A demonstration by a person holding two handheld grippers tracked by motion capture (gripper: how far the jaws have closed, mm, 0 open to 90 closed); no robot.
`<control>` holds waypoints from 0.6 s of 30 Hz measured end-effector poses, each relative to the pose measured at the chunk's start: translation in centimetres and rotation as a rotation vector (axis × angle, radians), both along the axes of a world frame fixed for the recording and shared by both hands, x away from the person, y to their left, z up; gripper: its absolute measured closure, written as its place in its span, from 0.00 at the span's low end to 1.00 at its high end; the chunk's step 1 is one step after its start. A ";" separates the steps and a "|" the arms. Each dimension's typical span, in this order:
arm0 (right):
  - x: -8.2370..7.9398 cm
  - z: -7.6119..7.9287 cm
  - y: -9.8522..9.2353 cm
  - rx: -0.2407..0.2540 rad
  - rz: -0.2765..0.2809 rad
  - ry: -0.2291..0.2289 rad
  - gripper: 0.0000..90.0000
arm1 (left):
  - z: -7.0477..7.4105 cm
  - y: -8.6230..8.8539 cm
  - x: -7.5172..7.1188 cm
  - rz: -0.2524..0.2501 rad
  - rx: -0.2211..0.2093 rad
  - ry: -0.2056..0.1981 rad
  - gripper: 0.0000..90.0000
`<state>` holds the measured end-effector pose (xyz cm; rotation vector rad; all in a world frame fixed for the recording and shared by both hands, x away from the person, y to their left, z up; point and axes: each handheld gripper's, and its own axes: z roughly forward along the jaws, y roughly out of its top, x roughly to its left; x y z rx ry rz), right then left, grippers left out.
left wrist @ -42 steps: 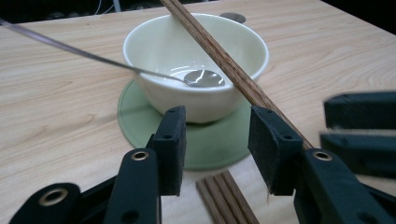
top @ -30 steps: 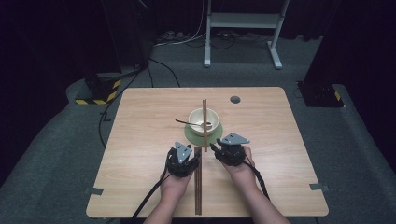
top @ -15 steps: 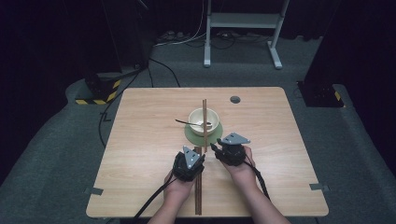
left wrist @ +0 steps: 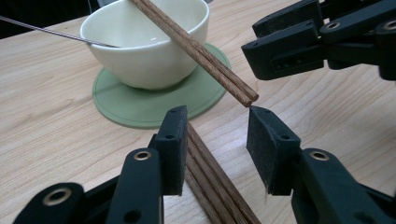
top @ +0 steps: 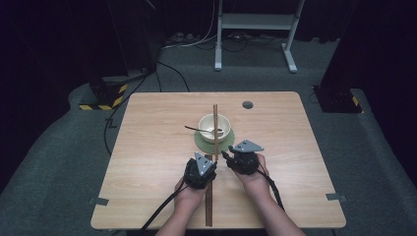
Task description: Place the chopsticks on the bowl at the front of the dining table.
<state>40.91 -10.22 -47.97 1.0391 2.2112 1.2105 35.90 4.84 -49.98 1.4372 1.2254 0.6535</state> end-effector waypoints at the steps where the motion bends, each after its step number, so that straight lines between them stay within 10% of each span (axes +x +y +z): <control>1: 0.0 0.0 0.0 0.001 0.000 0.002 0.70 | 0.0 0.0 0.0 -0.001 0.003 0.000 0.65; 18: 0.0 0.2 -0.2 0.021 -0.009 0.001 0.70 | 1.0 1.9 1.2 0.054 -0.028 -0.020 0.79</control>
